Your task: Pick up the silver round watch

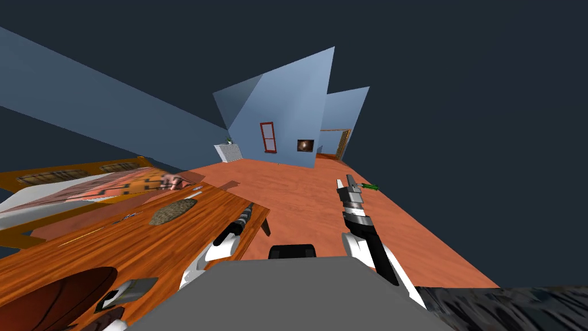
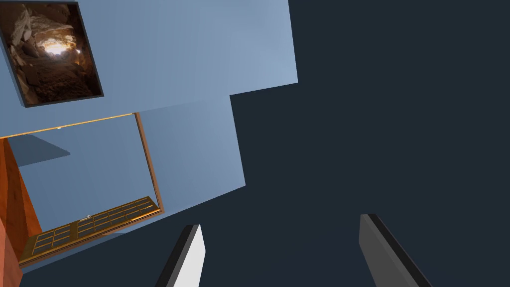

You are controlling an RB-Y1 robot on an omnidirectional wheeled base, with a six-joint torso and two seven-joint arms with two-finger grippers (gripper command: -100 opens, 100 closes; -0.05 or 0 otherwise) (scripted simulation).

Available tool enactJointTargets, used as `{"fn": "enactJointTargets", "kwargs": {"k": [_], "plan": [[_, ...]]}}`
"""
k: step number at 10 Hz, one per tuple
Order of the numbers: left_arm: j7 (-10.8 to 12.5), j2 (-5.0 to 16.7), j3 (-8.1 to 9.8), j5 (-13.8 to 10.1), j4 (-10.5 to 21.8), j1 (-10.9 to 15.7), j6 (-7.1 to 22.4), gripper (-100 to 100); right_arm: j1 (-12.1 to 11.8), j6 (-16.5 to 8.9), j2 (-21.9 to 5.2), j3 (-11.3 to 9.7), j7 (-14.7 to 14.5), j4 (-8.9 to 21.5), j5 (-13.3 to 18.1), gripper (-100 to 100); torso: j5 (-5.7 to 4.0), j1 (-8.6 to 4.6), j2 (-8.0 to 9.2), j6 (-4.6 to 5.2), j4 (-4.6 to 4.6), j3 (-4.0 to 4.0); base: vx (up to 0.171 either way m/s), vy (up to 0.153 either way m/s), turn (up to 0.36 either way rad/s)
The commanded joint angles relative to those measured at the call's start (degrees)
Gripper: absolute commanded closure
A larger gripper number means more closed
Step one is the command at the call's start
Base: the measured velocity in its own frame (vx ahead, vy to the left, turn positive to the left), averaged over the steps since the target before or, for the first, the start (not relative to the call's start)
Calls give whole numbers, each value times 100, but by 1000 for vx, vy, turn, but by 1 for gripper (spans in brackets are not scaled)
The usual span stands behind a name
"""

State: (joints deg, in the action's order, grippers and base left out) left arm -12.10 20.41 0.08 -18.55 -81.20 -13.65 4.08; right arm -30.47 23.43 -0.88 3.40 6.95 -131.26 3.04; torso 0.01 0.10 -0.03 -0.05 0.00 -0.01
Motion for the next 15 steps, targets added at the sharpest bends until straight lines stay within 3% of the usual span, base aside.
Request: {"fn": "enactJointTargets", "kwargs": {"k": [1, 3, 4, 5, 8, 10, 12, 15], "plan": [[-58, 155, -81, -215, 286, 65, 161, -100, 0, 0, 0, 0, 0, 0, 0, 0, 0, 0, 0, 0, 0, 0, 11, 23, -199], [-58, 155, -81, -215, 473, 65, 161, -100, 0, 0, 0, 0, 0, 0, 0, 0, 1, 5, -1, -1, 0, 0, 6, 22, -18], [-136, 223, -127, -364, 745, 148, 351, -100, 0, 0, 0, 0, 0, 0, 0, 0, 1, 1, 0, -2, 0, 0, 13, 20, -182], [-136, 223, -127, -364, 808, 148, 351, -100, 1, 0, 0, 0, 0, 0, 0, 0, 0, 1, -1, 3, 0, 0, 7, 27, -85], [-292, 341, -223, -649, 1331, 306, 707, -100, 0, 0, 0, 0, 0, 0, 0, 0, 2, 5, 0, -2, 0, 0, 9, 33, -112], [-292, 341, -223, -649, 1463, 306, 707, -100, 0, 0, 0, 0, 0, 0, 0, 0, 2, 7, 0, -1, 0, 0, 4, 26, -41], [-446, 445, -320, -910, 1933, 449, 1027, -100, 0, 0, 0, 0, 0, 0, 0, 0, 0, 2, -1, 0, 0, 0, 6, 33, -163], [-520, 495, -366, -1030, 2369, 514, 1171, -100, 0, 0, 0, 0, 0, 0, 0, 0, 2, 11, -4, -1, 0, -2, 13, 43, -88]]}}
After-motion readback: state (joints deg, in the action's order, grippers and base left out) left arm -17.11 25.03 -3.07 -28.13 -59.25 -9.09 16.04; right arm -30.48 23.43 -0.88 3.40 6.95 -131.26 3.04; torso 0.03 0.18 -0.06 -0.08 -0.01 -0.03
